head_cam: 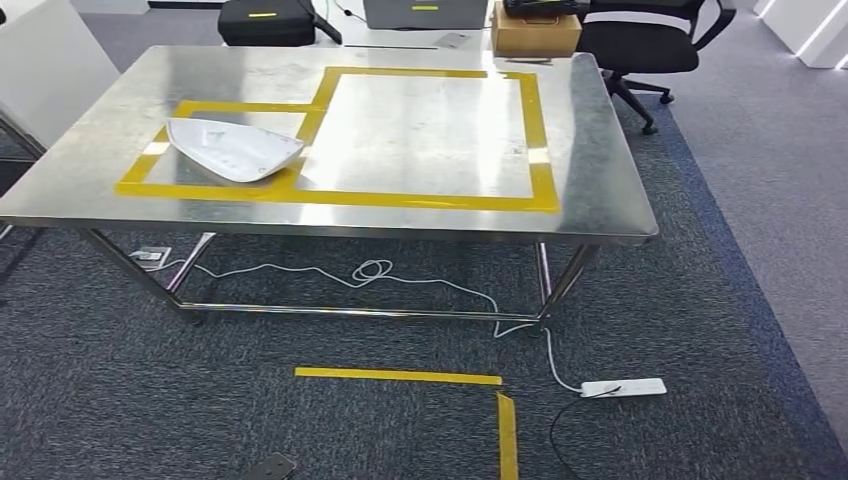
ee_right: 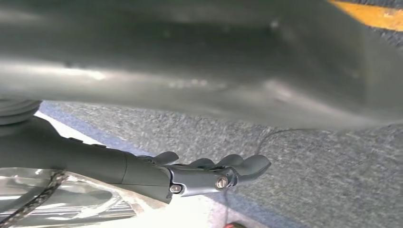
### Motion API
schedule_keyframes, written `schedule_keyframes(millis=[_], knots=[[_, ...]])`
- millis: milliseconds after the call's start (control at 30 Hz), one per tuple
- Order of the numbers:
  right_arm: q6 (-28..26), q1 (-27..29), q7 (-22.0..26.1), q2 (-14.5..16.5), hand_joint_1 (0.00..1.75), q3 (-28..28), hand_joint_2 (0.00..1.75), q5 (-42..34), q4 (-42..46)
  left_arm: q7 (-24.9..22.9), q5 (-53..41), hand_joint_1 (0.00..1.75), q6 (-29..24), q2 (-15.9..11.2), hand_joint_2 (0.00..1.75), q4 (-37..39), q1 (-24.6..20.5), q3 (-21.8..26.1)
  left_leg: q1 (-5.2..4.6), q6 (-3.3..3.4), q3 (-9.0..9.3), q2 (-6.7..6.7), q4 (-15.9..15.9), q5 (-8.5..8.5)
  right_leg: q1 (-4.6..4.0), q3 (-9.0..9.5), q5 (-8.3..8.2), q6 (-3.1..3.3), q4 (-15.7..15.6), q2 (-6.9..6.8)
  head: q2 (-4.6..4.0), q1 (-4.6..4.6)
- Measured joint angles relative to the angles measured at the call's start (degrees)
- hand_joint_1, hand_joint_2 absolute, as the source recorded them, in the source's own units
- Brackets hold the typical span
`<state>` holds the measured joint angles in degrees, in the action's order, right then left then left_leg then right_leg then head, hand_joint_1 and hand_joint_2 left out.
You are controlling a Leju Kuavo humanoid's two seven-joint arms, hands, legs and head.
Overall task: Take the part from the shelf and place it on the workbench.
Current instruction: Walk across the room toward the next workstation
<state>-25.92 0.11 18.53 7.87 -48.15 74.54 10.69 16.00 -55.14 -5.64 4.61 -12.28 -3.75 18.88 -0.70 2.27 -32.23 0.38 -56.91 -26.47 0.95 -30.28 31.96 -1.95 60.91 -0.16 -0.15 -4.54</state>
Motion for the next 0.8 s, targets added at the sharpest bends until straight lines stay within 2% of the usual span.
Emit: schedule_keyframes(millis=[33, 67, 167, 200, 233, 300, 333, 367, 400, 433, 500, 533, 567, 667, 700, 733, 800], knots=[[0.02, -0.07, 0.01, 0.00, 0.00, 0.01, 0.00, 0.01, 0.00, 0.00, 0.00, 0.00, 0.00, 0.04, 0.00, 0.00, -0.11, 0.00, -0.14, -0.21, -0.10, 0.00, -0.12, 0.11, -0.08, 1.58, -0.79, 0.21, -3.08, -0.01, 0.00, -0.04], [0.04, -0.09, 0.01, 0.00, 0.00, 0.01, 0.00, -0.01, 0.00, 0.00, -0.01, 0.00, 0.00, 0.08, 0.00, 0.00, -0.23, 0.00, -0.23, -0.44, -0.20, 0.01, -0.22, 0.23, -0.17, 2.27, -1.00, 0.37, -4.62, -0.01, 0.00, -0.06], [0.17, 0.12, -0.02, 0.01, 0.00, -0.02, 0.00, -0.21, 0.00, -0.23, -0.11, 0.00, -0.02, 0.13, 0.00, 0.00, -0.45, -0.01, -0.03, -1.37, -0.46, -0.03, -0.47, 0.34, -0.27, 2.17, -1.59, 1.21, -5.05, -0.07, 0.00, -0.07], [0.28, 0.13, -0.02, 0.01, 0.00, -0.03, 0.00, -0.32, 0.00, -0.40, -0.16, 0.00, -0.01, 0.15, 0.00, 0.00, -0.51, -0.02, 0.08, -1.77, -0.81, -0.07, -1.32, -0.51, -0.20, 2.20, -1.92, 1.64, -5.18, -0.13, 0.00, -0.14], [0.40, 0.10, -0.02, 0.01, 0.00, -0.03, 0.00, -0.41, 0.00, -0.61, -0.20, 0.00, 0.04, 0.18, 0.00, 0.00, -0.60, -0.02, 0.21, -2.14, -1.54, -0.11, -3.24, -2.11, -0.09, 2.16, -2.31, 2.00, -5.30, -0.20, 0.00, -0.21], [0.62, 0.09, -0.03, -0.03, 0.00, -0.06, 0.00, -0.48, 0.00, -1.03, -0.24, 0.00, 0.26, 0.25, 0.00, 0.00, -0.84, -0.02, 0.56, -2.81, -4.13, -0.14, -10.44, -6.72, -0.06, 1.73, -2.84, 2.31, -5.22, -0.31, 0.00, -0.29], [0.68, 0.10, -0.03, -0.05, 0.00, -0.08, 0.00, -0.45, 0.00, -1.25, -0.24, 0.00, 0.37, 0.30, 0.00, 0.00, -0.94, -0.02, 0.76, -3.02, -5.37, -0.14, -14.15, -8.49, -0.08, 1.37, -3.03, 2.30, -5.08, -0.33, 0.00, -0.27], [0.71, 0.10, -0.02, -0.07, 0.00, -0.09, 0.00, -0.39, 0.00, -1.41, -0.24, 0.00, 0.45, 0.36, 0.00, 0.00, -1.00, -0.02, 0.92, -3.17, -5.93, -0.14, -16.46, -9.27, -0.09, 1.02, -3.12, 2.26, -4.92, -0.34, 0.00, -0.27], [0.72, 0.12, 0.00, -0.08, 0.00, -0.09, 0.00, -0.34, 0.00, -1.52, -0.24, 0.00, 0.49, 0.42, 0.00, 0.00, -1.05, -0.02, 1.07, -3.25, -5.50, -0.14, -16.57, -8.88, -0.08, 0.73, -3.18, 2.20, -4.73, -0.32, 0.00, -0.29], [0.72, 0.14, 0.03, -0.08, 0.00, -0.09, 0.00, -0.29, 0.00, -1.55, -0.24, 0.00, 0.49, 0.47, 0.00, 0.00, -1.09, -0.02, 1.18, -3.25, -4.04, -0.14, -14.35, -7.47, -0.08, 0.53, -3.21, 2.15, -4.55, -0.29, 0.00, -0.29], [0.72, 0.13, 0.11, -0.07, 0.00, -0.09, 0.00, -0.23, 0.00, -1.55, -0.23, 0.00, 0.43, 0.51, 0.00, 0.00, -1.27, -0.01, 1.24, -2.98, 0.28, -0.15, -6.44, -4.06, -0.15, 0.30, -3.26, 1.89, -4.24, -0.24, 0.00, -0.29], [0.71, 0.09, 0.15, -0.07, 0.00, -0.09, 0.00, -0.19, 0.00, -1.55, -0.23, 0.00, 0.41, 0.54, 0.00, 0.00, -1.39, -0.01, 1.17, -2.74, 1.86, -0.17, -3.15, -3.07, -0.23, 0.11, -3.33, 1.62, -4.09, -0.20, 0.00, -0.27], [0.70, 0.04, 0.17, -0.08, 0.00, -0.09, 0.00, -0.15, 0.00, -1.55, -0.22, 0.00, 0.39, 0.58, 0.00, 0.00, -1.50, 0.00, 1.06, -2.47, 2.63, -0.20, -1.21, -2.65, -0.30, -0.14, -3.46, 1.26, -3.98, -0.20, 0.00, -0.24], [0.70, 0.01, 0.18, -0.09, 0.00, -0.11, 0.00, 0.02, 0.00, -1.55, -0.14, 0.00, 0.33, 0.69, 0.00, 0.00, -1.49, 0.00, 0.85, -1.49, 2.23, -0.21, -0.39, -2.29, -0.23, -0.72, -3.97, 0.09, -3.96, -0.22, 0.00, -0.21], [0.70, 0.03, 0.18, -0.15, 0.00, -0.15, 0.00, 0.07, 0.00, -1.55, -0.11, 0.00, 0.31, 0.69, 0.00, 0.00, -1.48, 0.00, 0.88, -1.06, 2.06, -0.16, -0.20, -1.96, -0.15, -1.07, -3.61, -0.24, -3.66, -0.18, 0.00, -0.20], [0.70, 0.04, 0.18, -0.22, 0.00, -0.19, 0.00, 0.11, 0.00, -1.55, -0.09, 0.00, 0.30, 0.72, 0.00, 0.00, -1.54, 0.00, 0.95, -0.61, 1.83, -0.11, 0.02, -1.59, -0.12, -1.76, -2.47, -0.47, -2.41, -0.12, 0.00, -0.14], [0.70, 0.04, 0.17, -0.36, 0.00, -0.34, 0.00, 0.16, -0.01, -1.54, -0.05, 0.00, 0.28, 0.81, 0.00, 0.00, -1.74, 0.01, 0.89, 0.05, 1.17, -0.03, 0.20, -0.90, -0.04, -4.45, 1.71, -0.68, 3.65, -0.02, 0.00, 0.00]])
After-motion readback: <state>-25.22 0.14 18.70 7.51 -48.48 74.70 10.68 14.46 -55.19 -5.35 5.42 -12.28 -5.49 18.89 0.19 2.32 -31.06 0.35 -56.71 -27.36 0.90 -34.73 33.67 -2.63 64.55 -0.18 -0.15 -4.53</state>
